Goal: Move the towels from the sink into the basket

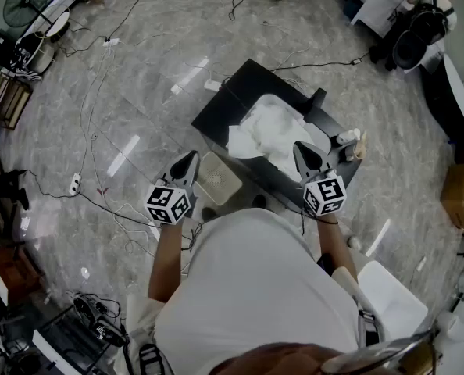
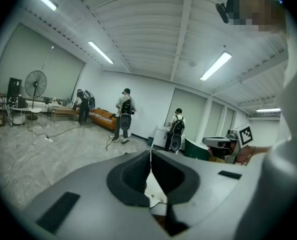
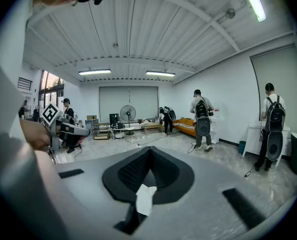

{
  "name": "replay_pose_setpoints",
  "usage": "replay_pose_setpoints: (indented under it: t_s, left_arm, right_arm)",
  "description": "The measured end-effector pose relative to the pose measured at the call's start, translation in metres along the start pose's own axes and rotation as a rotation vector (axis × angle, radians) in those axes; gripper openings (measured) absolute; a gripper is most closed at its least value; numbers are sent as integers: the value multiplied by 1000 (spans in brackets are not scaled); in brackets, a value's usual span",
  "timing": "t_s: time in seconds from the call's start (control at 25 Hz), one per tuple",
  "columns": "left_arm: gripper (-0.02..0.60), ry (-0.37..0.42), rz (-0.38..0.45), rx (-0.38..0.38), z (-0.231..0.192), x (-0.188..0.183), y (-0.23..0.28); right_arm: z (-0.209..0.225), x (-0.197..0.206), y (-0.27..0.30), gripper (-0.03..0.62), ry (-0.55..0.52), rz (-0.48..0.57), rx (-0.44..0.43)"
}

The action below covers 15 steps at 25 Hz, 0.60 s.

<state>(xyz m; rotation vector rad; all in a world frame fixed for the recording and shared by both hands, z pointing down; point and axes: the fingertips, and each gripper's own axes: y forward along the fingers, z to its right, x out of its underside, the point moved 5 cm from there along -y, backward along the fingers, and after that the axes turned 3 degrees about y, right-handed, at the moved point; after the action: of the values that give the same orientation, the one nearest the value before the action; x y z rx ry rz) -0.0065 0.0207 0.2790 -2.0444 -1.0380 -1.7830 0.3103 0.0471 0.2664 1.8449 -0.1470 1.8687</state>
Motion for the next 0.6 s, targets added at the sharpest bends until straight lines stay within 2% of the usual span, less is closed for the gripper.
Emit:
replay_pose_setpoints:
  t_s: [0.4,0.6]
  left_arm:
    - [12,-4,-12,3,-2,0,5]
    - [12,-4,-33,5,-4,6,12]
  right_arm:
    - [4,-2,3,-5,4,1,5]
    - [13,4,9,-5,38,-5,10]
